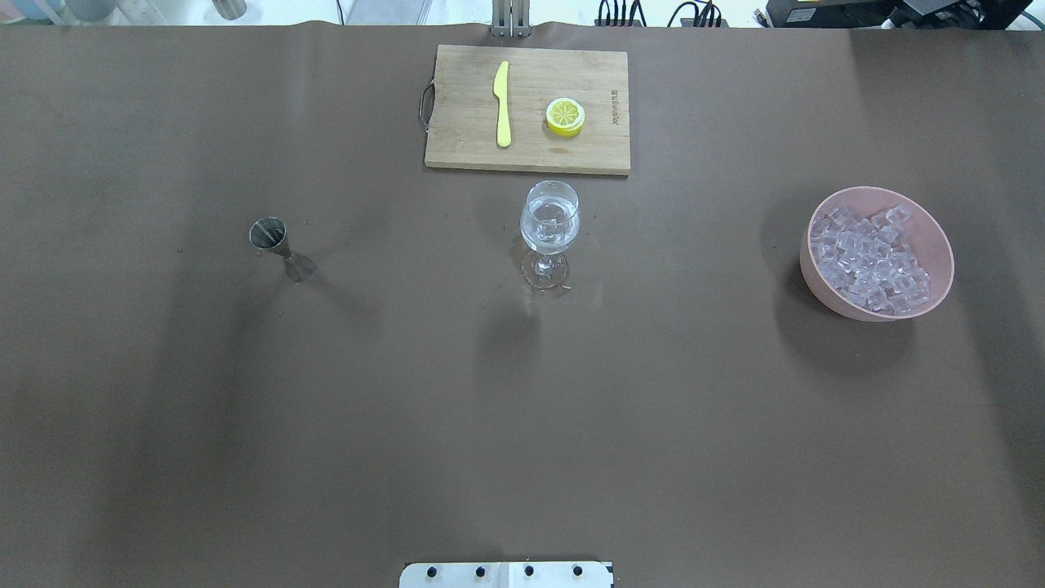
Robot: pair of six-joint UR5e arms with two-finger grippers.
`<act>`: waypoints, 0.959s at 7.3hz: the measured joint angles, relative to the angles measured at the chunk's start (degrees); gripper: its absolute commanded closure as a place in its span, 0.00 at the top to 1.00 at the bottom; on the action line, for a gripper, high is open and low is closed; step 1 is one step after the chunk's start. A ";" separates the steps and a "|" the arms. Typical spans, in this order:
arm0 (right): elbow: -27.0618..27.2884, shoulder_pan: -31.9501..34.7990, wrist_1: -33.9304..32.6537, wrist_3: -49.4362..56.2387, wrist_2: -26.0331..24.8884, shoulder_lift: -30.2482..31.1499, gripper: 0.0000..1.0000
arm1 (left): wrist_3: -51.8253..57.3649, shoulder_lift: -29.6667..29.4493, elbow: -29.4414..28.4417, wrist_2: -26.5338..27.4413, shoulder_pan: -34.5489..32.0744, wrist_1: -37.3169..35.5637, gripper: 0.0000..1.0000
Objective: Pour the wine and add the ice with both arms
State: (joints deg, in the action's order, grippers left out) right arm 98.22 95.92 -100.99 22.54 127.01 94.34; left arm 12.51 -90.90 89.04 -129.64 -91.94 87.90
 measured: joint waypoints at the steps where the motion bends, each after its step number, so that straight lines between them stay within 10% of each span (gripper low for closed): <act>1: 0.11 0.01 0.00 -0.07 0.03 0.14 1.00 | 0.00 -0.01 0.00 0.00 0.00 0.01 0.99; 7: 0.78 -0.03 0.00 0.05 0.26 0.52 1.00 | 0.06 -0.06 -0.23 0.00 0.08 0.08 0.99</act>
State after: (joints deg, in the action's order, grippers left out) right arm 98.99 95.89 -100.99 22.59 127.26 94.86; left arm 12.57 -90.96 88.81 -129.64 -91.85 87.98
